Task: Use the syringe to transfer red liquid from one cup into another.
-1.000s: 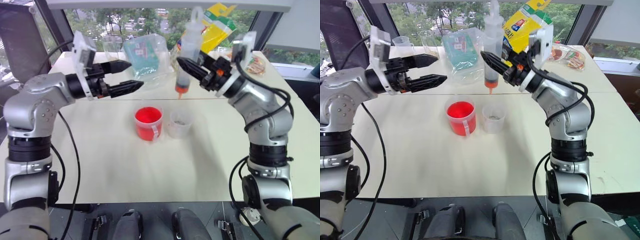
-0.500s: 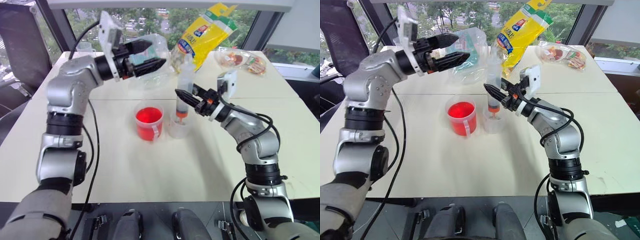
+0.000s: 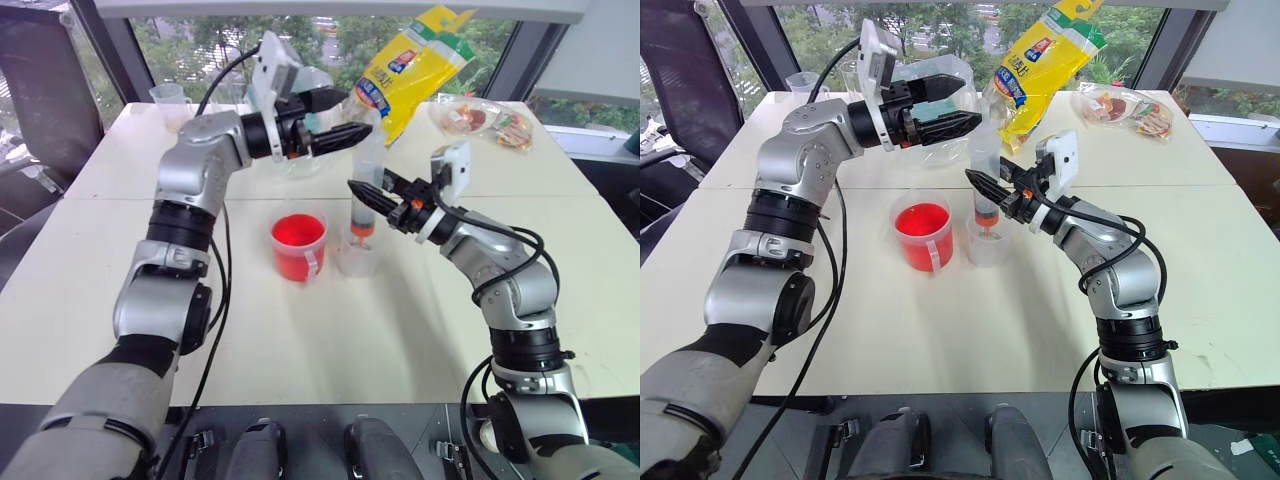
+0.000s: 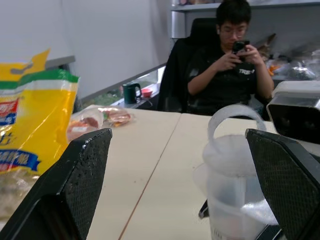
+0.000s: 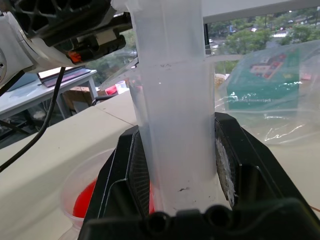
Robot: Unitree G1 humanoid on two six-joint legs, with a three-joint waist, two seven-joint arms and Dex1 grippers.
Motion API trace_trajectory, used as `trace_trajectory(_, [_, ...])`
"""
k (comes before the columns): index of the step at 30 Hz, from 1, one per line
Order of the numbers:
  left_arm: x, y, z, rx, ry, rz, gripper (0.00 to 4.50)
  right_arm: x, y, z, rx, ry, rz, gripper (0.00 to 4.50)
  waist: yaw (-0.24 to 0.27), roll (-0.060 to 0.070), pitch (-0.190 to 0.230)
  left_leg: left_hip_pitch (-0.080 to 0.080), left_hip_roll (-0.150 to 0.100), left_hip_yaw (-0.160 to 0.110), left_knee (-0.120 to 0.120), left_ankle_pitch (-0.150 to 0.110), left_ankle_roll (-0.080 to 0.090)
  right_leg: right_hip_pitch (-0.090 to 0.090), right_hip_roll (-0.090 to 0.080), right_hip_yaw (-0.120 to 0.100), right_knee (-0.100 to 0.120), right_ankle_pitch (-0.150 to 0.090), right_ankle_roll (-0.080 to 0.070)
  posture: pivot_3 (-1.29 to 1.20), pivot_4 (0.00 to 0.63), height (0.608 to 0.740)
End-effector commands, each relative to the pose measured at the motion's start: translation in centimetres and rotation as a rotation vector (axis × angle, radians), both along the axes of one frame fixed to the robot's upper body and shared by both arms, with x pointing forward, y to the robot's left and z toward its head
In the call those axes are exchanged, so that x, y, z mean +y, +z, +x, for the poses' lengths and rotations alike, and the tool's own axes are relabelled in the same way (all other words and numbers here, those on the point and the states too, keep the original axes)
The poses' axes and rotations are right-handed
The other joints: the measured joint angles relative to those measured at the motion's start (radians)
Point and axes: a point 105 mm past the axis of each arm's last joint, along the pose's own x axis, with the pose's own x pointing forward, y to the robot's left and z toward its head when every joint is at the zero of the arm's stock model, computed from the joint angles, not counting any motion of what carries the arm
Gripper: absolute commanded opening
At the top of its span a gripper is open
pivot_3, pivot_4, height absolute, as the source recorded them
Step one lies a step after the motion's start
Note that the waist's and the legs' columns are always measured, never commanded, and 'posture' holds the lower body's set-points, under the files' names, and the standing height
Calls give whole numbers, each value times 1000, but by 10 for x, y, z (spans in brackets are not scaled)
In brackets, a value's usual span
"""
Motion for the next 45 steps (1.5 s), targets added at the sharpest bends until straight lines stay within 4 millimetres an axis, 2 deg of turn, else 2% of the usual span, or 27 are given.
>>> trace_trajectory(1, [-13,13,-9,-55,-61,7,4403,5,20,-11,-93,24,1,1419,0,0,0,0,0,0,0,0,0,0,0,0,0,0,0,0,150,740])
trace_trajectory(3, [-17,9,-10,-47,-78,21,4403,7,19,-12,-92,29,-3,1419,-1,0,0,0,0,0,0,0,0,0,0,0,0,0,0,0,150,740])
trace_trajectory(6, [-22,3,-12,-29,-114,35,3085,9,17,-13,-92,34,-10,1419,1,0,0,0,0,0,0,0,0,0,0,0,0,0,0,0,150,740])
trace_trajectory(11, [-25,-2,-17,-18,-155,47,390,9,19,-13,-97,34,-9,1419,-1,0,0,0,0,0,0,0,0,0,1,0,0,0,0,0,150,740])
trace_trajectory(12, [-26,-2,-18,-16,-161,48,75,9,20,-14,-99,34,-9,1419,-2,0,0,0,0,0,0,0,0,0,1,0,0,0,0,0,150,740])
trace_trajectory(20, [-28,-12,-23,-10,-192,99,75,8,28,-17,-125,37,-2,1419,0,0,0,0,0,0,0,0,0,0,0,0,0,0,0,0,150,740])
trace_trajectory(26, [-28,-28,-24,5,-200,155,75,7,42,-19,-156,38,11,1419,0,0,0,0,0,0,0,0,0,0,0,0,0,0,0,0,150,740])
trace_trajectory(45, [-38,-56,-28,40,-214,174,75,-1,72,-27,-211,19,34,1419,1,0,0,0,0,0,0,0,0,0,0,0,0,0,0,0,150,740])
